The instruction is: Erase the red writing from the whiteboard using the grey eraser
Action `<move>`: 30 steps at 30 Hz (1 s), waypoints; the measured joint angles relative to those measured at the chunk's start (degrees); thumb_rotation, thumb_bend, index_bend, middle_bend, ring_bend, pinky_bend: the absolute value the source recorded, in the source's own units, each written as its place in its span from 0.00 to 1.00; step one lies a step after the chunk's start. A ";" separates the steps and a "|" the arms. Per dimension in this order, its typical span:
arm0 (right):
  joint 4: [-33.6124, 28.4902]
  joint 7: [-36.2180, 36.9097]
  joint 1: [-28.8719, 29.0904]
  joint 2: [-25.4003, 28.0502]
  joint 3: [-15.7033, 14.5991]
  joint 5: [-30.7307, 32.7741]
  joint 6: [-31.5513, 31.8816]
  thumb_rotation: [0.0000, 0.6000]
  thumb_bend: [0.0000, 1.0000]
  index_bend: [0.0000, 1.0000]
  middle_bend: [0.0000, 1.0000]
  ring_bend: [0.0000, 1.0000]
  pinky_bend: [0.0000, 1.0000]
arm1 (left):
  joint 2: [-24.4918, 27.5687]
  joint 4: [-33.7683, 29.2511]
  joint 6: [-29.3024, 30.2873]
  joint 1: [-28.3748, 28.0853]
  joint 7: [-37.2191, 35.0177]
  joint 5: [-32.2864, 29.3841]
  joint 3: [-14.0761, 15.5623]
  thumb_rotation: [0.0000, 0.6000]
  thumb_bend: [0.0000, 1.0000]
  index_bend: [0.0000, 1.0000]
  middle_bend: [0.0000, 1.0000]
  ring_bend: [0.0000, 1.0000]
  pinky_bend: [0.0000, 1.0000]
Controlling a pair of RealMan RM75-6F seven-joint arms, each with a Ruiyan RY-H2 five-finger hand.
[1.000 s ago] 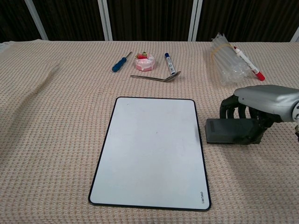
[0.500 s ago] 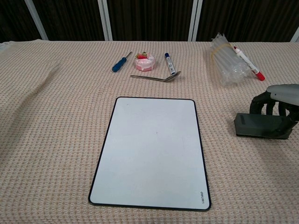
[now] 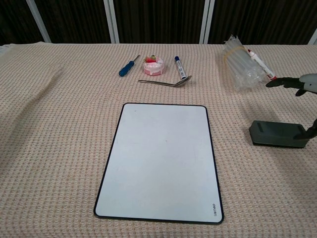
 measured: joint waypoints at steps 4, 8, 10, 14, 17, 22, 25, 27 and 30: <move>-4.76 3.37 -2.75 4.98 -0.28 -3.31 3.38 1.00 0.05 0.00 0.00 0.03 0.16 | -0.25 0.06 0.16 0.04 0.39 0.30 0.11 1.00 0.49 0.17 0.01 0.00 0.04; -6.93 5.66 -6.45 8.58 -1.21 -7.81 8.97 1.00 0.05 0.00 0.00 0.03 0.16 | -0.40 0.04 0.53 0.17 0.62 0.60 0.20 1.00 0.49 0.17 0.01 0.00 0.04; -7.43 5.91 -8.82 9.46 -1.97 -10.42 12.79 1.00 0.05 0.00 0.00 0.03 0.16 | -0.41 -0.04 0.73 0.24 0.62 0.78 0.22 1.00 0.49 0.17 0.01 0.00 0.04; -7.81 6.80 -13.95 10.40 -3.78 -15.53 19.94 1.00 0.05 0.00 0.00 0.03 0.16 | -0.45 -0.15 0.92 0.33 0.67 1.12 0.36 1.00 0.49 0.17 0.01 0.00 0.04; -7.10 7.57 -17.55 10.43 -5.14 -18.06 24.42 1.00 0.05 0.00 0.00 0.03 0.16 | -0.46 -0.27 1.03 0.37 0.66 1.22 0.38 1.00 0.49 0.17 0.01 0.00 0.04; -2.92 9.04 -22.38 8.35 -6.56 -20.35 30.08 1.00 0.05 0.00 0.00 0.03 0.16 | -0.40 -0.27 1.06 0.42 0.57 1.10 0.33 1.00 0.49 0.17 0.01 0.00 0.04; -0.22 9.30 -23.83 6.63 -6.58 -20.97 31.64 1.00 0.05 0.00 0.00 0.03 0.16 | -0.38 -0.25 1.08 0.41 0.53 1.16 0.32 1.00 0.49 0.17 0.01 0.00 0.04; 1.35 9.50 -24.52 5.48 -6.46 -21.42 32.20 1.00 0.05 0.00 0.00 0.03 0.16 | -0.37 -0.22 1.08 0.42 0.48 1.12 0.31 1.00 0.49 0.17 0.01 0.00 0.04; 2.99 9.76 -25.02 4.20 -6.03 -21.97 32.49 1.00 0.05 0.00 0.00 0.03 0.16 | -0.37 -0.20 0.99 0.39 0.48 1.09 0.31 1.00 0.49 0.17 0.01 0.00 0.04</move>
